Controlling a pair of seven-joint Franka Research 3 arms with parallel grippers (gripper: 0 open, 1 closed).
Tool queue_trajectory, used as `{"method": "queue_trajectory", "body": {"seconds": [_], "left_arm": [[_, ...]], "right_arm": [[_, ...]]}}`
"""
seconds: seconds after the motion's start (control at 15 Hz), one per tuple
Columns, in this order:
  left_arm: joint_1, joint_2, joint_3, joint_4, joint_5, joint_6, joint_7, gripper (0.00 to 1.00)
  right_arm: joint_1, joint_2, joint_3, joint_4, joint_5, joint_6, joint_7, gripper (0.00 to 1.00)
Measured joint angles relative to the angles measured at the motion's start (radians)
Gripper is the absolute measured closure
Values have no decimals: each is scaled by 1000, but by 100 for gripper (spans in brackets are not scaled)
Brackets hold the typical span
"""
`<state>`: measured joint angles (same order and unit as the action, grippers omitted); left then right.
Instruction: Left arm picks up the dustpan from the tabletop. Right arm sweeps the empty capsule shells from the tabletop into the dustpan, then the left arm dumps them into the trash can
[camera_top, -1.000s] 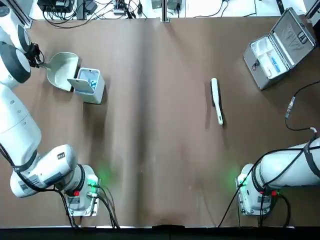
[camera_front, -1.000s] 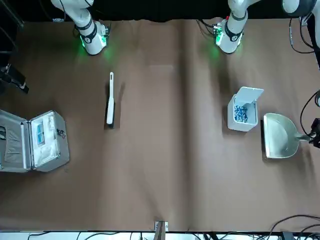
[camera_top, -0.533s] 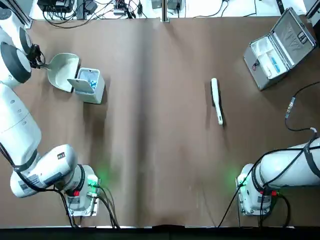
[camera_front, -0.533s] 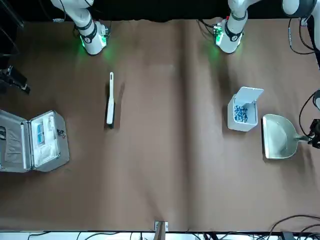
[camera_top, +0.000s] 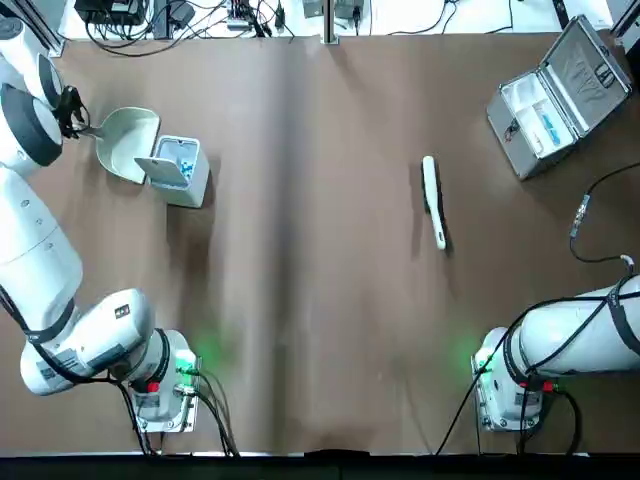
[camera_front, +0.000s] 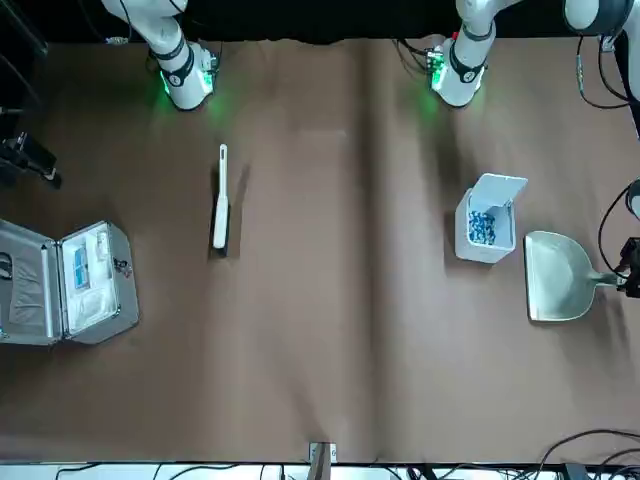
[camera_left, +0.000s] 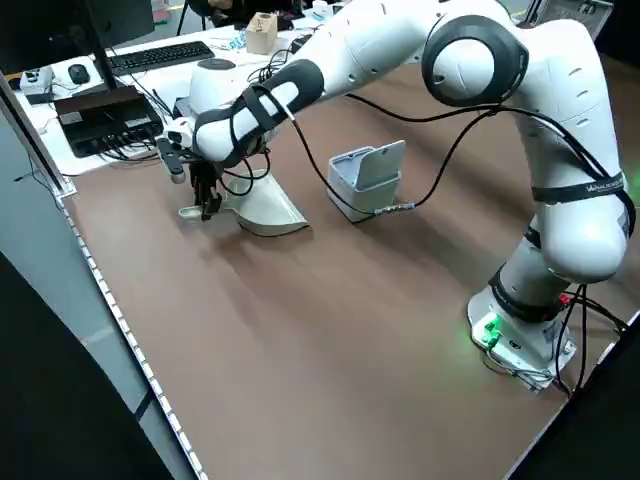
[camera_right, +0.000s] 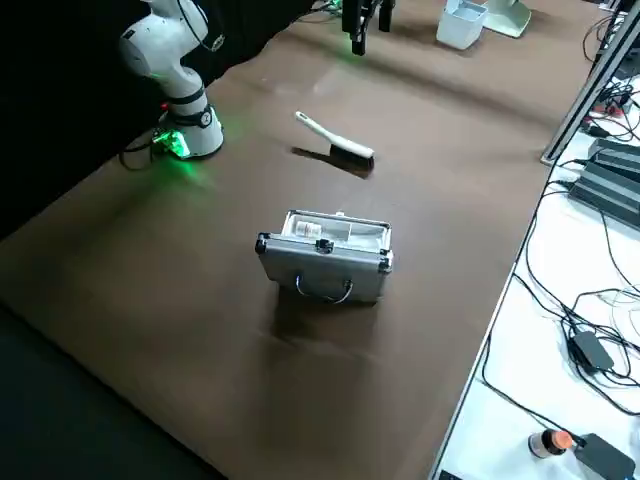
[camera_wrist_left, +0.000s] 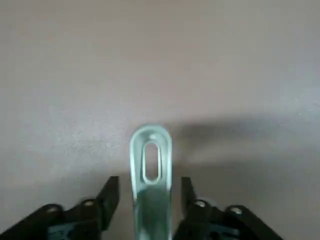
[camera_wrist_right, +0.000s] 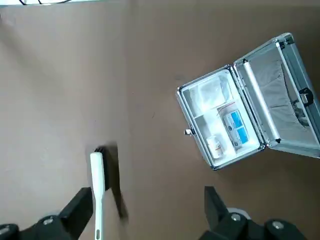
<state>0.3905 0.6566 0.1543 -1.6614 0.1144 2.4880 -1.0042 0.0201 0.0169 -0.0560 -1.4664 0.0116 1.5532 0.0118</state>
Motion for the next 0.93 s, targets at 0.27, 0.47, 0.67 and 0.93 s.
{"method": "queue_trajectory", "body": {"seconds": [0.27,0.47,0.67,0.93], "left_arm": [[0,-3,0,5,0,8,-3,23],[-14,-40,-3,13,0,-4,-3,0],[-69,-124,-4,20,0,-120,-3,0],[-152,-247,-17,28,16,-290,40,0]], "right_arm": [[0,0,0,-2,0,0,0,1],[0,0,1,-4,0,0,0,1],[0,0,2,-5,0,0,0,1],[0,0,3,-5,0,0,0,1]]}}
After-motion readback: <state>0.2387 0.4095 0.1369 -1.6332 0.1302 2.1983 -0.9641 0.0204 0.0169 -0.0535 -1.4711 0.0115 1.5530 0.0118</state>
